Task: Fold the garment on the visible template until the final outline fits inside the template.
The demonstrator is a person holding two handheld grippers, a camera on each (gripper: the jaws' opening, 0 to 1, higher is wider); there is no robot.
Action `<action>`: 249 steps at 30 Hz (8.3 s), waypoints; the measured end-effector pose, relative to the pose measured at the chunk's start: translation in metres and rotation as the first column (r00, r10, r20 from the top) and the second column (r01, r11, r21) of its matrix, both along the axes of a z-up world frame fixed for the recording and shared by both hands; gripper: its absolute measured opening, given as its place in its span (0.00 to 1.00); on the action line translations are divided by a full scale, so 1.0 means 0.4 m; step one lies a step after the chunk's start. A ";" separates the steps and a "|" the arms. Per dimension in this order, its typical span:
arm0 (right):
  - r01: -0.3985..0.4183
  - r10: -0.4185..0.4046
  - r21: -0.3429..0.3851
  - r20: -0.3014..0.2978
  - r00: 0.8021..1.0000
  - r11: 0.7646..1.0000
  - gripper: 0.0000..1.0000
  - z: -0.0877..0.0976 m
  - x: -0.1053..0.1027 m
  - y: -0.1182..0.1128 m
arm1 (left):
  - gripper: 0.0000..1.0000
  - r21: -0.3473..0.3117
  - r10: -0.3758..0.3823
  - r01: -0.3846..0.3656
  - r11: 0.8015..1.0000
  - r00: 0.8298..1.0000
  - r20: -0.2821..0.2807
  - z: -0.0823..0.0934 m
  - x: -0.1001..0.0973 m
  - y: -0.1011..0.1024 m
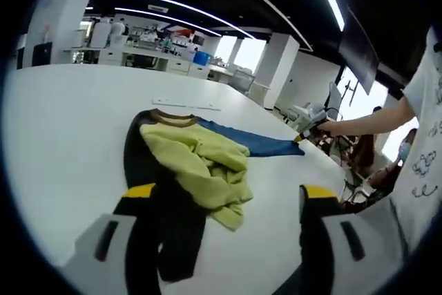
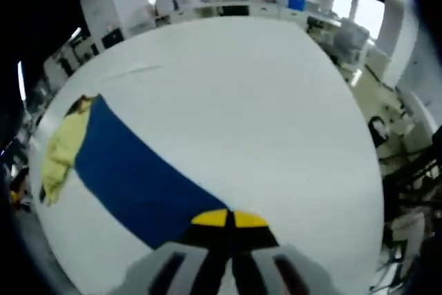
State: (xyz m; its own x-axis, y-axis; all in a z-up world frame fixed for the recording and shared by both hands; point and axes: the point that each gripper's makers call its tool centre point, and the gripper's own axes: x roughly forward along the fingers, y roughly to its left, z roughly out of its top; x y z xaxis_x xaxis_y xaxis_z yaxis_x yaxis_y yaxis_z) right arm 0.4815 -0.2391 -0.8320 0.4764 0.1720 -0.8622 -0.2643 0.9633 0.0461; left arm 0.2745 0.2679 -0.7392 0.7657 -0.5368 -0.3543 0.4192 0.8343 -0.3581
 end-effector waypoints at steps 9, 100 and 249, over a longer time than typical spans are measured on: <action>-0.009 0.009 -0.020 -0.014 1.000 1.000 0.00 -0.014 0.001 0.003 | 0.81 -0.002 0.006 -0.006 1.000 1.000 -0.008 -0.008 0.003 0.005; -0.435 0.326 0.218 0.401 0.856 0.874 0.99 0.307 -0.208 0.462 | 0.70 0.120 -0.078 0.079 0.990 0.997 -0.019 -0.088 -0.025 0.075; -0.018 -0.118 0.349 0.364 0.924 0.937 0.83 0.288 -0.551 0.715 | 0.00 0.236 0.294 -0.185 0.954 0.738 -0.608 -0.269 0.255 1.046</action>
State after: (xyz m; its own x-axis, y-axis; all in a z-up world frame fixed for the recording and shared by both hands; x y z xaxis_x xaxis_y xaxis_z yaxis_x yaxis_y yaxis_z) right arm 0.2611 0.0469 -0.7167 0.7667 0.3886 -0.5111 -0.2789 0.9186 0.2801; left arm 0.3766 0.6862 -0.8470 0.4339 -0.2652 -0.8610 -0.0777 0.9411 -0.3290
